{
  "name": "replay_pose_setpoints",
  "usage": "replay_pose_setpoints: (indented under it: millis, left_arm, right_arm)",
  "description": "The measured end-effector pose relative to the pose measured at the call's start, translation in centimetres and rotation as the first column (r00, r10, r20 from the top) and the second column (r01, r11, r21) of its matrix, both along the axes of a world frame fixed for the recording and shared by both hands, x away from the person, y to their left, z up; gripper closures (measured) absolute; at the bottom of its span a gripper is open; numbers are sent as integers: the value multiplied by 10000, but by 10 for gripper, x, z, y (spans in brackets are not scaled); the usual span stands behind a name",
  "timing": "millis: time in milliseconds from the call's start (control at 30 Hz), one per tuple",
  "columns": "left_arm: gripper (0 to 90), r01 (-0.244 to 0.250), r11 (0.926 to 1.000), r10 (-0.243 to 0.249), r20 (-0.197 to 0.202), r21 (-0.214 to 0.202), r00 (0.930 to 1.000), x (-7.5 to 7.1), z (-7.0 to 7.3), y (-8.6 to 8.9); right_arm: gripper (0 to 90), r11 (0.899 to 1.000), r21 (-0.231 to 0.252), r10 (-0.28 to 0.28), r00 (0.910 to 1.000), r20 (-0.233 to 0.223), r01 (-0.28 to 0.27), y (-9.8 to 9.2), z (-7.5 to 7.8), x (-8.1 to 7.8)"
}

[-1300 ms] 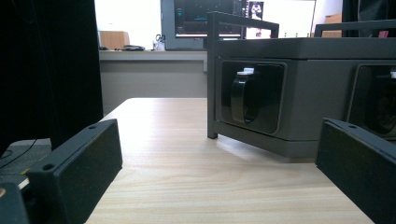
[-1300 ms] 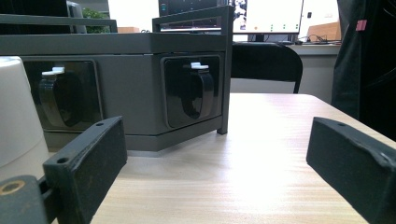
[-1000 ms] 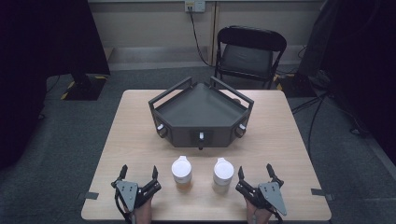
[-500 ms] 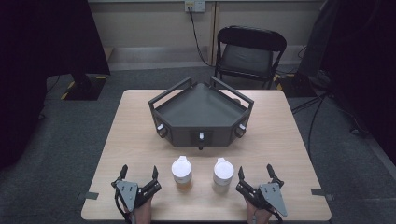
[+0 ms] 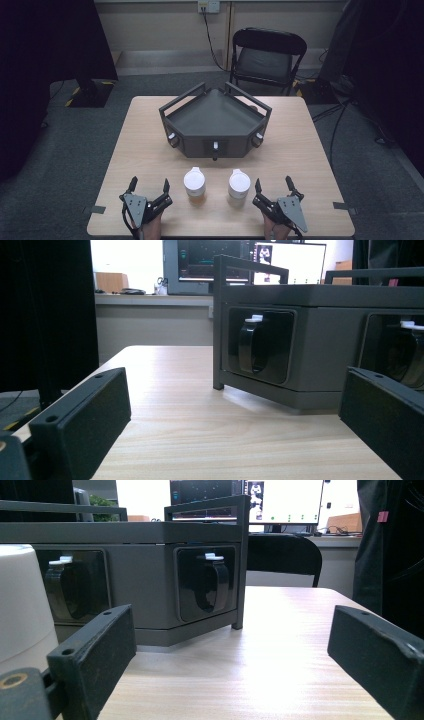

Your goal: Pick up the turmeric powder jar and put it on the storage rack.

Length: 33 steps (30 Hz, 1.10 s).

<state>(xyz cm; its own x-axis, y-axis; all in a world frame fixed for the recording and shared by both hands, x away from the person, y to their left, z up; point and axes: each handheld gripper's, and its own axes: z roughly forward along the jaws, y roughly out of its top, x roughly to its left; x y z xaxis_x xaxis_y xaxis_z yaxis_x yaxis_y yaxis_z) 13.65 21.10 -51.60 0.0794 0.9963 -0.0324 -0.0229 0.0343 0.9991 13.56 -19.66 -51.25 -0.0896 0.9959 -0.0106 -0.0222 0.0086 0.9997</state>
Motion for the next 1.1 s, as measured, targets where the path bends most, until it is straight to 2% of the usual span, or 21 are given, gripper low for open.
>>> replay_pose_setpoints:
  millis: [100,200,300,500,633,833,933,1100]
  left_arm:
    - [0,58,10000,-58,-35,28,10000,0,1,1]
    - [0,115,9999,-117,-114,-122,9999,-2,4,3]
    - [0,298,9995,-298,-102,42,9995,-3,6,2]
    - [0,553,9984,-551,-131,120,9984,-6,11,1]
    - [0,805,9964,-805,2,263,9968,-7,13,1]
    - [0,1121,9937,-1121,87,5,9937,-11,23,2]
    - [0,1242,9922,-1242,39,-137,9922,-18,33,4]
    - [0,1495,9884,-1488,232,-281,9886,-26,45,6]
  right_arm:
    - [41,10000,2,-7,10000,0,7,0,0,0]
    - [41,10000,3,-16,10000,2,16,0,0,0]
    - [41,10000,0,-58,10000,2,58,1,0,0]
    - [41,10000,3,-91,10000,3,91,2,0,0]
    - [41,10000,2,-91,10000,3,91,2,0,0]
    - [41,9999,2,-100,9999,2,100,2,0,0]
    - [41,9999,0,-126,9999,-2,126,2,0,0]
    - [41,9998,1,-174,9998,-3,174,3,0,-1]
